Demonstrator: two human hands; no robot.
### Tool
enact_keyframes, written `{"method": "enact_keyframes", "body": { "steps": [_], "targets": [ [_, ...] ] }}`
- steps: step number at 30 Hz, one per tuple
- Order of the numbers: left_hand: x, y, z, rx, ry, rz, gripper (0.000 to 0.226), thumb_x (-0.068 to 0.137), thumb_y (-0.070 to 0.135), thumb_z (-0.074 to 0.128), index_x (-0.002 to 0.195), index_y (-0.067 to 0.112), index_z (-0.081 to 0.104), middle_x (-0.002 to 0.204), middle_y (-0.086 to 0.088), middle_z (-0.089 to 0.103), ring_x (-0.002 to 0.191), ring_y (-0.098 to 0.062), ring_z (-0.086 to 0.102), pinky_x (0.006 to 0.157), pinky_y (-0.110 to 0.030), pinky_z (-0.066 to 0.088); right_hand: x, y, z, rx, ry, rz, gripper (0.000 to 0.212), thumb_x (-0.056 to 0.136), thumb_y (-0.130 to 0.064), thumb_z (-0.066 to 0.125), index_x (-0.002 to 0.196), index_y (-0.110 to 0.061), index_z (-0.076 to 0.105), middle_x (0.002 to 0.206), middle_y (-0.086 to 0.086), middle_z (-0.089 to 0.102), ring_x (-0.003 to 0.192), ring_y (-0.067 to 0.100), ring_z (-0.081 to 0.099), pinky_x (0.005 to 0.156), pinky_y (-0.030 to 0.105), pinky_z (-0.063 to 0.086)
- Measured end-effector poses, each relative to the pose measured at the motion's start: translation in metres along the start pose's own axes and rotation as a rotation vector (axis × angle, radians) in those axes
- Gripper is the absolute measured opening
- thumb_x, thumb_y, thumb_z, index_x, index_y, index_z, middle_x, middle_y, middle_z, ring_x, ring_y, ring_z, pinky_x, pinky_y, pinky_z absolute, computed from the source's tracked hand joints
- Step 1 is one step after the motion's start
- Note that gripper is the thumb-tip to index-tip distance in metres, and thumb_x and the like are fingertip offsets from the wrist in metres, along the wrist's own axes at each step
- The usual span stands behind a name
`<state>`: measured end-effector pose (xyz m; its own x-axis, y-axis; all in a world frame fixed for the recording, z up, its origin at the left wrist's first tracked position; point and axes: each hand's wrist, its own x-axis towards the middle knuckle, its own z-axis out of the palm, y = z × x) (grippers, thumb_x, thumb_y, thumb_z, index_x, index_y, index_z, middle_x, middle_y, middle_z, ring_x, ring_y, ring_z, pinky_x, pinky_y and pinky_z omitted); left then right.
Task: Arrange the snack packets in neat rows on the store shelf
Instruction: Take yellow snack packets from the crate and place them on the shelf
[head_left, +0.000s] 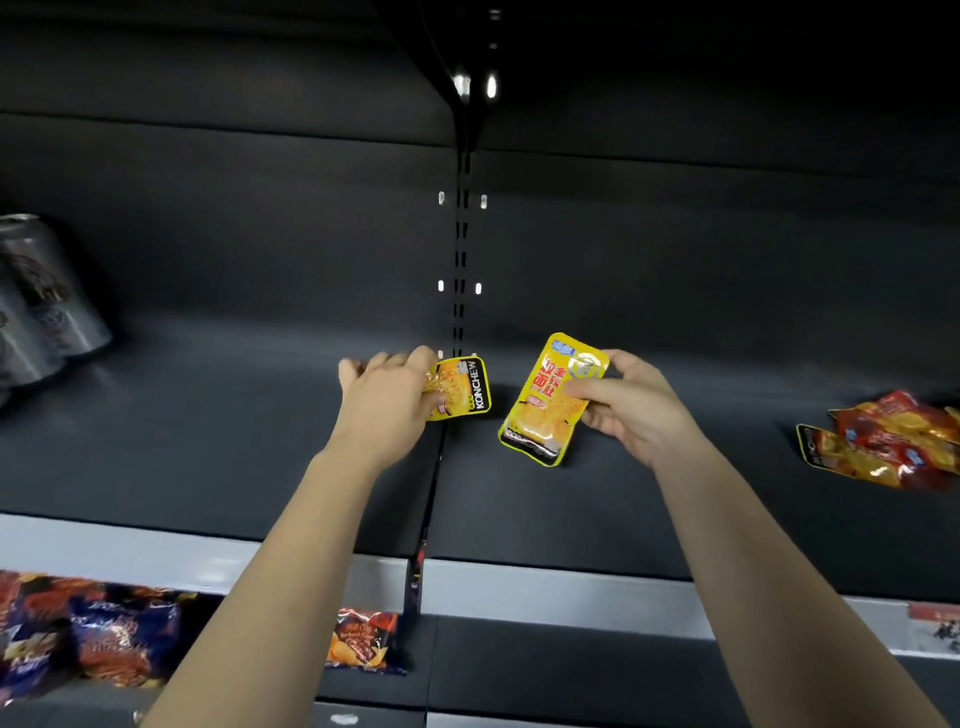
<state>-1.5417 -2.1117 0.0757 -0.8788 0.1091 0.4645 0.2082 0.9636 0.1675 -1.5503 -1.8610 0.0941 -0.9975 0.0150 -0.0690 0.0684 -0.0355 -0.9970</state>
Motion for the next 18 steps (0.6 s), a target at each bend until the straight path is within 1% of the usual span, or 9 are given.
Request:
{"method": "enact_keyframes", "body": {
  "steps": [2, 5, 6, 8, 9, 11, 13, 16, 18],
  "targets": [
    [0.001, -0.005, -0.001, 0.011, -0.011, -0.011, 0.03, 0.096, 0.038, 0.052, 0.119, 0.019, 0.047, 0.108, 0.001, 0.061, 0.105, -0.024, 0.049, 0.084, -0.037, 0.021, 0.008, 0.002, 0.004, -0.027, 0.017, 0.02, 0.032, 0.083, 0.002, 0.069, 0.11, -0.014, 0.061, 0.098, 0.009, 0.073, 0.078, 0.019, 0.072, 0.066, 0.03, 0.058],
    [0.004, -0.012, -0.004, 0.016, -0.005, -0.012, 0.029, 0.096, 0.038, 0.053, 0.117, 0.019, 0.048, 0.105, 0.0, 0.062, 0.105, -0.025, 0.05, 0.085, -0.038, 0.021, 0.02, 0.006, 0.014, -0.125, 0.08, -0.009, 0.046, 0.083, -0.001, 0.071, 0.115, -0.025, 0.048, 0.096, 0.014, 0.072, 0.08, 0.025, 0.072, 0.073, 0.043, 0.059],
    [0.005, -0.015, -0.006, 0.023, -0.006, -0.009, 0.029, 0.096, 0.038, 0.053, 0.116, 0.019, 0.048, 0.105, 0.0, 0.062, 0.104, -0.025, 0.05, 0.085, -0.038, 0.022, 0.022, 0.007, 0.02, -0.145, 0.076, -0.032, 0.043, 0.084, -0.001, 0.069, 0.11, -0.027, 0.046, 0.095, 0.016, 0.07, 0.077, 0.026, 0.071, 0.069, 0.042, 0.059],
    [0.008, -0.021, -0.008, 0.034, -0.01, -0.002, 0.028, 0.096, 0.038, 0.052, 0.116, 0.019, 0.048, 0.106, 0.001, 0.061, 0.105, -0.024, 0.05, 0.084, -0.037, 0.021, 0.027, 0.011, 0.032, -0.211, 0.042, -0.077, 0.029, 0.088, 0.0, 0.064, 0.097, -0.024, 0.051, 0.094, 0.019, 0.068, 0.073, 0.027, 0.069, 0.061, 0.035, 0.056],
    [0.009, -0.024, -0.009, 0.037, -0.012, -0.002, 0.028, 0.096, 0.038, 0.052, 0.116, 0.019, 0.047, 0.106, 0.001, 0.061, 0.105, -0.024, 0.049, 0.084, -0.037, 0.021, 0.031, 0.014, 0.037, -0.249, 0.026, -0.087, 0.022, 0.089, -0.001, 0.063, 0.092, -0.021, 0.056, 0.097, 0.02, 0.068, 0.077, 0.029, 0.07, 0.063, 0.036, 0.057],
    [0.009, -0.031, -0.01, 0.043, -0.013, -0.001, 0.028, 0.096, 0.038, 0.052, 0.116, 0.019, 0.047, 0.107, 0.001, 0.061, 0.105, -0.024, 0.049, 0.084, -0.037, 0.021, 0.038, 0.02, 0.047, -0.262, -0.004, -0.06, 0.016, 0.088, 0.0, 0.064, 0.089, -0.016, 0.064, 0.107, 0.022, 0.068, 0.093, 0.035, 0.069, 0.08, 0.044, 0.057],
    [0.008, -0.038, -0.01, 0.049, -0.016, 0.004, 0.027, 0.096, 0.038, 0.052, 0.115, 0.019, 0.047, 0.107, 0.001, 0.061, 0.104, -0.024, 0.049, 0.082, -0.036, 0.019, 0.045, 0.025, 0.055, -0.208, -0.031, 0.001, 0.015, 0.089, 0.002, 0.063, 0.094, -0.012, 0.066, 0.109, 0.019, 0.068, 0.098, 0.033, 0.068, 0.091, 0.046, 0.054],
    [0.006, -0.048, -0.011, 0.06, -0.016, 0.009, 0.028, 0.095, 0.039, 0.053, 0.114, 0.019, 0.047, 0.108, 0.001, 0.061, 0.103, -0.024, 0.049, 0.078, -0.035, 0.015, 0.054, 0.03, 0.064, -0.237, -0.033, 0.058, 0.023, 0.091, 0.007, 0.056, 0.106, -0.008, 0.065, 0.107, 0.015, 0.066, 0.096, 0.029, 0.066, 0.092, 0.042, 0.053],
    [0.007, -0.055, -0.011, 0.058, -0.012, 0.005, 0.027, 0.095, 0.039, 0.053, 0.113, 0.019, 0.048, 0.108, 0.001, 0.061, 0.103, -0.024, 0.048, 0.078, -0.035, 0.015, 0.059, 0.033, 0.069, -0.284, -0.028, 0.045, 0.029, 0.089, 0.01, 0.056, 0.113, -0.006, 0.063, 0.109, 0.016, 0.064, 0.096, 0.028, 0.065, 0.092, 0.04, 0.052]
  ]
}}
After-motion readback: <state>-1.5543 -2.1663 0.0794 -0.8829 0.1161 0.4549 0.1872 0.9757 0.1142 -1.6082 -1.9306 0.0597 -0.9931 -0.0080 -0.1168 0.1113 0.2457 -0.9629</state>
